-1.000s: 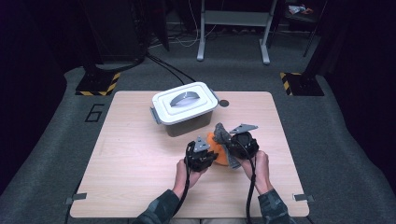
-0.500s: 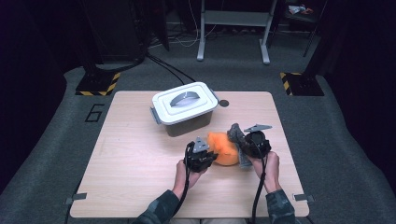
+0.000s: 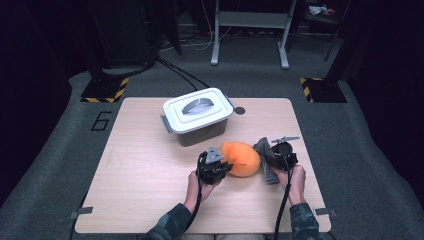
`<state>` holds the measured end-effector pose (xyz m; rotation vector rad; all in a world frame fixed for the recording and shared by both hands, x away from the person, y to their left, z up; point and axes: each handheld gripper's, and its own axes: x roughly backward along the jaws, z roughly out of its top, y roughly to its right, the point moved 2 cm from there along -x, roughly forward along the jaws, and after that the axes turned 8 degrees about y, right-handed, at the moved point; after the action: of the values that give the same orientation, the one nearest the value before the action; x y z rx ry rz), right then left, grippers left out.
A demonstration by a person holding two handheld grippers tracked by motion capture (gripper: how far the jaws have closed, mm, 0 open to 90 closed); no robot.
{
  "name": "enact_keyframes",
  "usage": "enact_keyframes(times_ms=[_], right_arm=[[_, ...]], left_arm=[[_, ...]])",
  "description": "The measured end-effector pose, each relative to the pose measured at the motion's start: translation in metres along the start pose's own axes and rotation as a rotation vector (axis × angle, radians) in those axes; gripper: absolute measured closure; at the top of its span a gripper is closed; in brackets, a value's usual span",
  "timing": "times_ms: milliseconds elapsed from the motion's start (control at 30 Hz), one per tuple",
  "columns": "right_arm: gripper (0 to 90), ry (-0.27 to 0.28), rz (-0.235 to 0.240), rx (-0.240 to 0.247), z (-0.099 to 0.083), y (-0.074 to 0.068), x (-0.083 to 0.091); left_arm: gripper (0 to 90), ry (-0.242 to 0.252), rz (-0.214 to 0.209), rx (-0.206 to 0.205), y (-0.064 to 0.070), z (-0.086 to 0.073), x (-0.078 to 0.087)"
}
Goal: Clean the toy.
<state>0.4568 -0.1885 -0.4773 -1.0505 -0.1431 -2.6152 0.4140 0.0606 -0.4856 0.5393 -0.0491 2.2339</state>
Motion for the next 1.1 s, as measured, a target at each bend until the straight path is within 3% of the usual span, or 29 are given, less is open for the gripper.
enact_keyframes(times_ms=[33, 133, 300, 367, 533, 700, 900, 1100], right_arm=[[74.4, 0.0, 0.0, 0.0, 0.0, 0.0, 0.0], [74.3, 0.065, 0.02, 0.01, 0.016, -0.01, 0.026], [74.3, 0.129, 0.106, 0.082, 0.038, -0.042, 0.05], [74.2, 0.142, 0.139, 0.122, 0.043, -0.055, 0.051], [74.1, 0.129, 0.193, 0.162, 0.046, -0.08, 0.046], [74.2, 0.116, 0.219, 0.167, 0.043, -0.087, 0.039], [74.5, 0.11, 0.161, 0.195, 0.039, -0.083, 0.035], [74.5, 0.099, 0.108, 0.167, 0.034, -0.067, 0.031]], left_arm=[[83.2, 0.0, 0.0, 0.0, 0.0, 0.0, 0.0], [83.1, -0.003, 0.0, -0.014, 0.0, 0.001, 0.0], [83.1, 0.003, 0.0, -0.013, 0.001, 0.002, -0.001], [83.1, -0.001, 0.001, -0.023, 0.0, 0.003, 0.0], [83.0, 0.007, -0.001, -0.01, 0.0, 0.003, -0.001], [83.0, 0.006, -0.006, -0.01, 0.0, 0.003, -0.001], [83.1, 0.006, -0.011, -0.009, 0.0, 0.003, -0.001], [83.1, 0.005, -0.014, -0.001, -0.001, 0.001, -0.002]])
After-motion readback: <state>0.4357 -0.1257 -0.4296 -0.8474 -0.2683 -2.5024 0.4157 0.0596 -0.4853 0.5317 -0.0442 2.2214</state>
